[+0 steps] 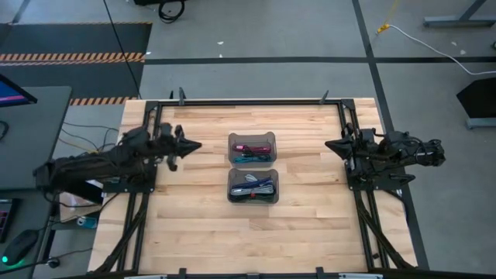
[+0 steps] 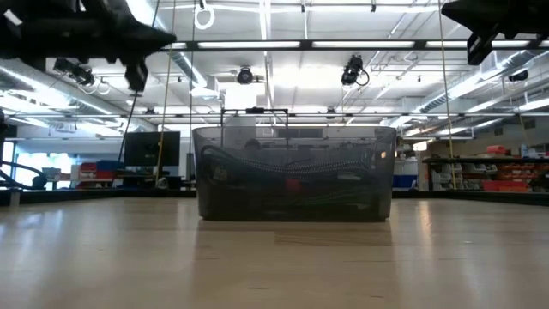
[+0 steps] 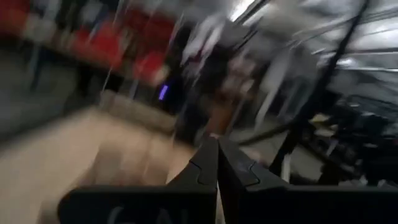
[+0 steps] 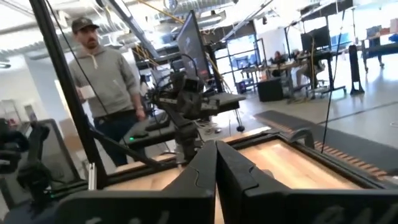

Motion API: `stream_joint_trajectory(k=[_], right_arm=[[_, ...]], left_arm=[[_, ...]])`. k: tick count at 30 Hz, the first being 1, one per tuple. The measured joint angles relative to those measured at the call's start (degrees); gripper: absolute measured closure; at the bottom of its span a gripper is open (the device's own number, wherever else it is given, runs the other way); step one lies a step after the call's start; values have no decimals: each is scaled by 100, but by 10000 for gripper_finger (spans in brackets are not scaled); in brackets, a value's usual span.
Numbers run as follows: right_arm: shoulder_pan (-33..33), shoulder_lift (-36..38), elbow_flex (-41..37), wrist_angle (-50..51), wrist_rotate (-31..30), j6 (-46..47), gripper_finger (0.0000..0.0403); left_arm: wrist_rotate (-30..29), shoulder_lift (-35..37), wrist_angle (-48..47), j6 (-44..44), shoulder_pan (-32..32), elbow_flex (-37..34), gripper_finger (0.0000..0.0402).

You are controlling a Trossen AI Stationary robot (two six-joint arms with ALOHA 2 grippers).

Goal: Pick and place USB-C Cables
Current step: Return to Home Position

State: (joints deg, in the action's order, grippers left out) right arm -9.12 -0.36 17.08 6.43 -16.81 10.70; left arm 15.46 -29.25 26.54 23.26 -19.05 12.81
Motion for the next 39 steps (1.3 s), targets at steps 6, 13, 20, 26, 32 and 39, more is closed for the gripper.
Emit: stream_joint_trajectory(k=[6,13,20,26,32,39], right_arm=[[-1,-2,2,-33,126,-863,389],[-1,-2,4,-302,174,-1116,388],[-1,-2,4,-131,537,-1437,388],[-1,0,4,94,919,-1045,388],[-1,0,4,-31,966,-1045,391],[-1,0,4,-46,961,-1025,391]], left_arm=[[-810,-1,-1340,-30,582,465,397],[-1688,6,-2087,-1220,1764,1314,398],[-3605,68,-3071,-1578,3307,1534,399],[-4912,681,-2849,-1870,4258,1094,399],[-5075,1612,-1447,-2496,4676,178,399],[-5099,2176,-1602,-2891,4716,-5,399]])
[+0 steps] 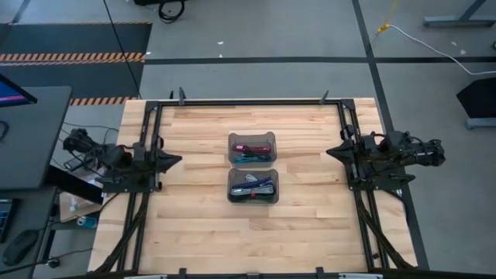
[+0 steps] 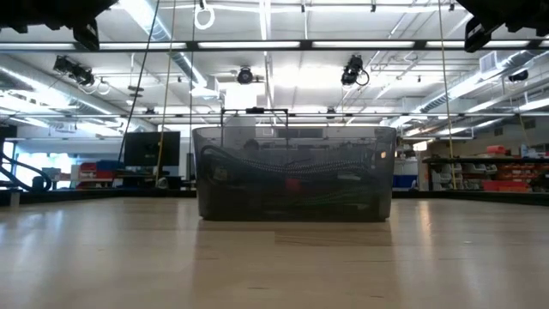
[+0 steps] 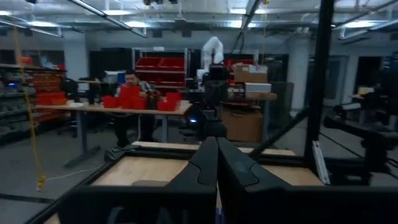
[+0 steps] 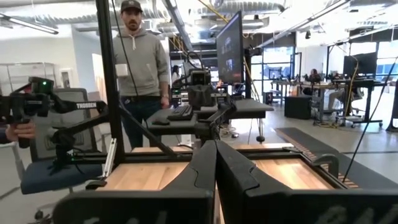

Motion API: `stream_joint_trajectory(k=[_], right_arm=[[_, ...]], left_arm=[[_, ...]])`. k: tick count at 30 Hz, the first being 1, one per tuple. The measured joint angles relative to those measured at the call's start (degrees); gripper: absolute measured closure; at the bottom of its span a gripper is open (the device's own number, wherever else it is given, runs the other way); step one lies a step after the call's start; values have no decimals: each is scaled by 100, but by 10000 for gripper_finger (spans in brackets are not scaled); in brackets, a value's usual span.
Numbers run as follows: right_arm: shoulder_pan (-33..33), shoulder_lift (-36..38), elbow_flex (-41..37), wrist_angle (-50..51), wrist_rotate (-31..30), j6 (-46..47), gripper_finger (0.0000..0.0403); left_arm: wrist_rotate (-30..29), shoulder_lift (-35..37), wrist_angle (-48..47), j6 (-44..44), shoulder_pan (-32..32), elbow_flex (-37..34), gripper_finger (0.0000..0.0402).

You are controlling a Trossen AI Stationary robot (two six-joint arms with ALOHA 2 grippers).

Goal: Pick and place USB-C Cables
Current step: Return to Home Position

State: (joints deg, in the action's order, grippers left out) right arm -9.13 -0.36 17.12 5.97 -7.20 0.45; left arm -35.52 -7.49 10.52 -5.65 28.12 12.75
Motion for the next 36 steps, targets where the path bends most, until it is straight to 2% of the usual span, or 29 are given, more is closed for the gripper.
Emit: stream_joint_trajectory(k=[6,11,19,27,31,36], right_arm=[[0,0,0,16,3,-4,391],[0,0,0,-5,215,0,391],[0,0,0,-244,433,28,391],[0,0,-62,-316,391,45,391],[2,0,-365,-769,75,-173,391],[20,0,-851,-1386,-32,-267,391]], left_arm=[[620,333,-732,400,1,0,398],[777,711,-1456,881,0,0,394],[992,737,-1691,800,-109,0,394],[1215,740,-1682,755,-429,2,394],[1215,740,-1674,613,-718,2,393],[1227,740,-1683,468,-1217,2,393]])
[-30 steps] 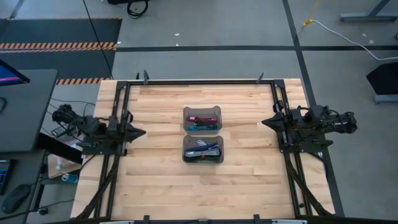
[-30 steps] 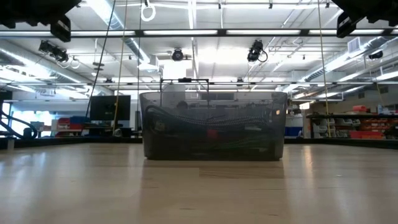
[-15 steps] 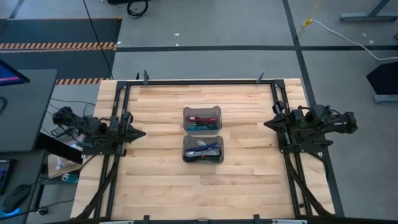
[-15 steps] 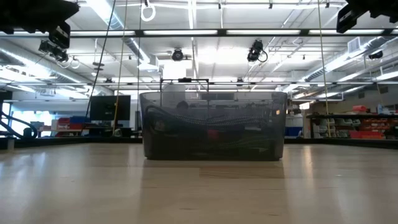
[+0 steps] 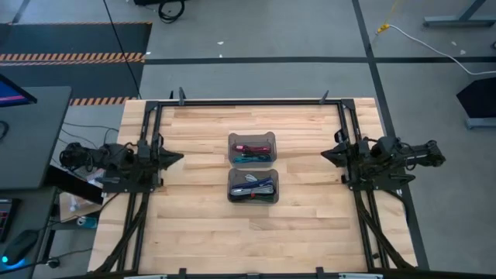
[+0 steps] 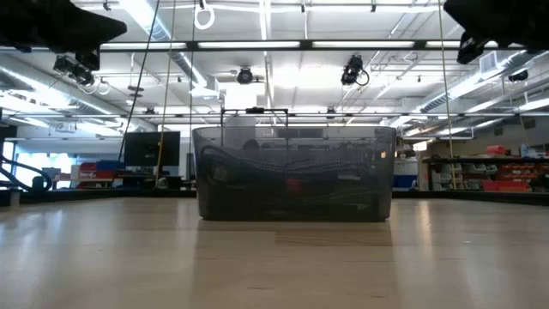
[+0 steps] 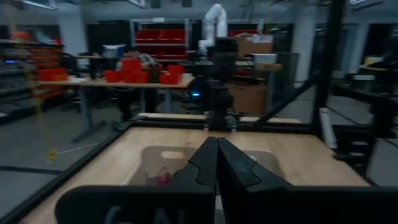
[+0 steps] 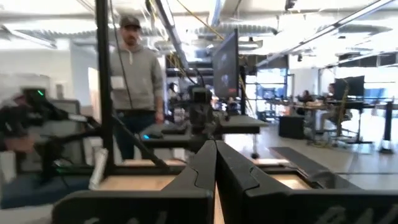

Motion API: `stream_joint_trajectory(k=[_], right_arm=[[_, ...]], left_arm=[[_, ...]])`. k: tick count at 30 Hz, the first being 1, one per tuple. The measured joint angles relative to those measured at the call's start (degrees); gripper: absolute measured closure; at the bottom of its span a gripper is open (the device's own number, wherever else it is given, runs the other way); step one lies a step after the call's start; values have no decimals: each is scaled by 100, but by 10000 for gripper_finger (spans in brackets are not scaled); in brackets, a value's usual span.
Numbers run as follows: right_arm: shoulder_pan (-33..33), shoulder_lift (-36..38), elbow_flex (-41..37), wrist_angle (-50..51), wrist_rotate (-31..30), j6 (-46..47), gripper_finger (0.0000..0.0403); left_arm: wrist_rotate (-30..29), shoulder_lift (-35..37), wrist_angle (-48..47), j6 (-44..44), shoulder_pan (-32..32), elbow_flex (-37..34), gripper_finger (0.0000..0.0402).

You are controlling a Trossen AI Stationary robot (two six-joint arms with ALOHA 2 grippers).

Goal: Pick and place USB-C Cables
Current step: Return to Home Position

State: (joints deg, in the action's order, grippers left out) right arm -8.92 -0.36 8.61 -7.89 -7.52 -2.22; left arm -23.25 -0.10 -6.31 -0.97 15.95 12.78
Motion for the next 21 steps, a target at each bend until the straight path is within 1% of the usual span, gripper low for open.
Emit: stream_joint_trajectory(k=[4,7,10,14,18,21], right_arm=[[57,-4,-130,-330,-65,-333,391],[106,0,-128,-621,-75,-675,390],[159,0,-128,-535,-30,-515,388],[168,0,-128,-165,-1,-155,387],[168,0,-128,-137,-6,-89,387],[168,0,-128,-139,7,-92,387]], left_arm=[[47,0,-2,-26,-449,0,393],[195,0,-138,12,-763,0,393],[484,0,-417,212,-1061,0,393],[944,-2,-654,465,-1444,-2,393],[1388,0,-571,480,-1757,-21,393],[1748,0,-11,486,-1946,-316,393]])
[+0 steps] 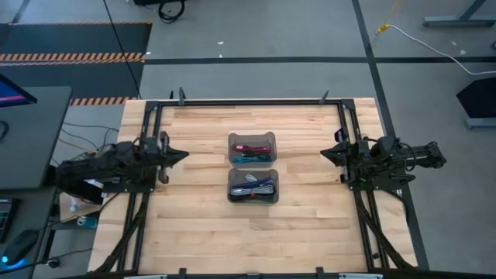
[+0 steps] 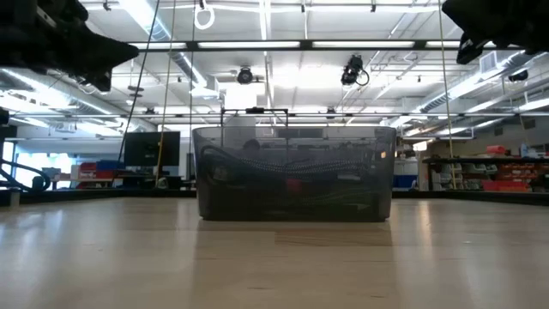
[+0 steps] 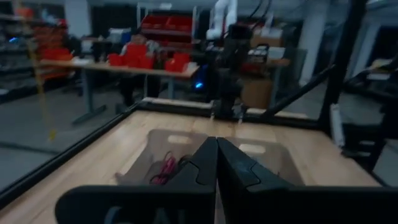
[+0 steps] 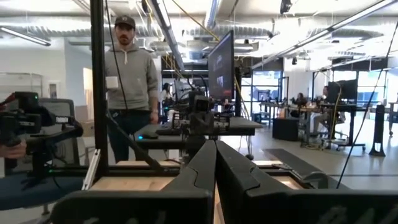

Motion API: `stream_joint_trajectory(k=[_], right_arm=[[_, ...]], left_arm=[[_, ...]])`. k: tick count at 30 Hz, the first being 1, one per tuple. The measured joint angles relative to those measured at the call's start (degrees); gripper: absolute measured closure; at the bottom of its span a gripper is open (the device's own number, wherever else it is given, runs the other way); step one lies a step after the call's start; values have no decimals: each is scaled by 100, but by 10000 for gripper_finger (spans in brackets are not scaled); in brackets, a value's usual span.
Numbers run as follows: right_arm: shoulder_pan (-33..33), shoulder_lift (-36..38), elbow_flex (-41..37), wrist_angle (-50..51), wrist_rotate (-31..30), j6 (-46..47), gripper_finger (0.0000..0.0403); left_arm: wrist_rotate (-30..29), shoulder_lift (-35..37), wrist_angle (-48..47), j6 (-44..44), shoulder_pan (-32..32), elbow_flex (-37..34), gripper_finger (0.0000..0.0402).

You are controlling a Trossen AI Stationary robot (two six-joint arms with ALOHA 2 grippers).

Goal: Pick and place USB-C Cables
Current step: Return to Home Position

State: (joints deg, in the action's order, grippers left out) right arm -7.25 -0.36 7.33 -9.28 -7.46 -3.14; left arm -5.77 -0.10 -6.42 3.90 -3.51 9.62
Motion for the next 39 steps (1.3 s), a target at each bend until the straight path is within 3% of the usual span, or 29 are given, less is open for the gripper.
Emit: stream_joint_trajectory(k=[5,20,26,32,39], right_arm=[[0,0,0,-15,6,1,386],[-1,0,-82,442,-24,335,386],[0,2,-689,-50,-208,516,386],[7,3,-684,-604,-147,34,386],[48,2,-684,-374,-147,74,386]], left_arm=[[429,0,1472,317,-278,-892,393],[1027,-15,1440,493,-910,-913,393],[1060,-15,1451,492,-1019,-915,393],[1065,-15,1417,538,-1020,-917,392],[1063,-22,1156,635,-1020,-917,392]])
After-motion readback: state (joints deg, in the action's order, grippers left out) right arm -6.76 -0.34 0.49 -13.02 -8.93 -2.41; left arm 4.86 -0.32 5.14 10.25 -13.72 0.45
